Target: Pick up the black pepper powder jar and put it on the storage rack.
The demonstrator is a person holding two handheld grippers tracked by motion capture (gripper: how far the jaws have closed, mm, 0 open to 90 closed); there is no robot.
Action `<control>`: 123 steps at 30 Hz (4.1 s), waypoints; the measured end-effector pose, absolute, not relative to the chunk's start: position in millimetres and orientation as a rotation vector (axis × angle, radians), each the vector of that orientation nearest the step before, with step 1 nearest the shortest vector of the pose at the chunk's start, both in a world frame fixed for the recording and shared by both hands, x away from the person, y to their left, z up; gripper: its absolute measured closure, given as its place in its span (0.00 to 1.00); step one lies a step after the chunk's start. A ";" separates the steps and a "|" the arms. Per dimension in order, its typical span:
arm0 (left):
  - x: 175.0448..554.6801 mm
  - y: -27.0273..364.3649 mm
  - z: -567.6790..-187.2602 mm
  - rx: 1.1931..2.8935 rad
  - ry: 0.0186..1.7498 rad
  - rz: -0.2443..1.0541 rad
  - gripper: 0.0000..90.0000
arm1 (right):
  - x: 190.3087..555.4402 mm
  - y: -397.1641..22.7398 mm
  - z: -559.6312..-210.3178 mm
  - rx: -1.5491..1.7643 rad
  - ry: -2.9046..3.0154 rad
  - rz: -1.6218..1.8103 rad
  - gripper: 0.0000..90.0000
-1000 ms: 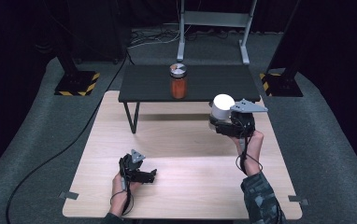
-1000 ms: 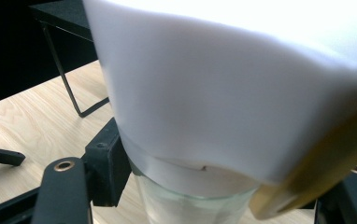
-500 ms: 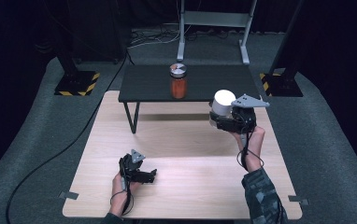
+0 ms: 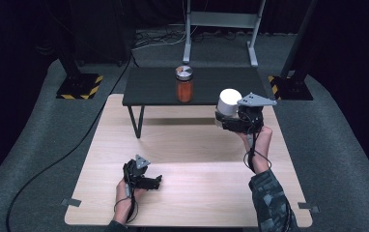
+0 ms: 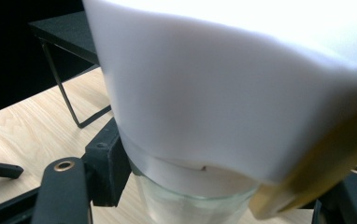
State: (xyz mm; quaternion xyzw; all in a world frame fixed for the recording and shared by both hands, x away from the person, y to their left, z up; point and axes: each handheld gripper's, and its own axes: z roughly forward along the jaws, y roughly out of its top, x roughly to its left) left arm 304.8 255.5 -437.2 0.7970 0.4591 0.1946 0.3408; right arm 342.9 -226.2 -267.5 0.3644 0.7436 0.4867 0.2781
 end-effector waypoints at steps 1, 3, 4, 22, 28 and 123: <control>304.7 255.5 -437.3 2.073 1.194 0.507 0.00 | 343.8 -225.6 -266.6 0.980 1.996 1.307 0.33; 304.7 255.5 -437.3 2.073 1.194 0.507 0.00 | 345.9 -225.2 -265.2 0.979 1.998 1.307 0.33; 304.7 255.5 -437.2 2.074 1.194 0.507 0.00 | 346.9 -224.8 -264.1 0.982 1.999 1.306 0.33; 304.7 255.5 -437.3 2.074 1.194 0.507 0.00 | 361.8 -221.6 -248.8 0.987 1.998 1.280 0.33; 304.8 255.5 -437.1 2.075 1.194 0.507 0.00 | 367.8 -222.3 -245.3 0.996 1.995 1.282 0.33; 304.6 255.8 -437.3 2.076 1.188 0.505 0.01 | 448.7 -195.9 -215.5 1.092 2.081 1.253 0.33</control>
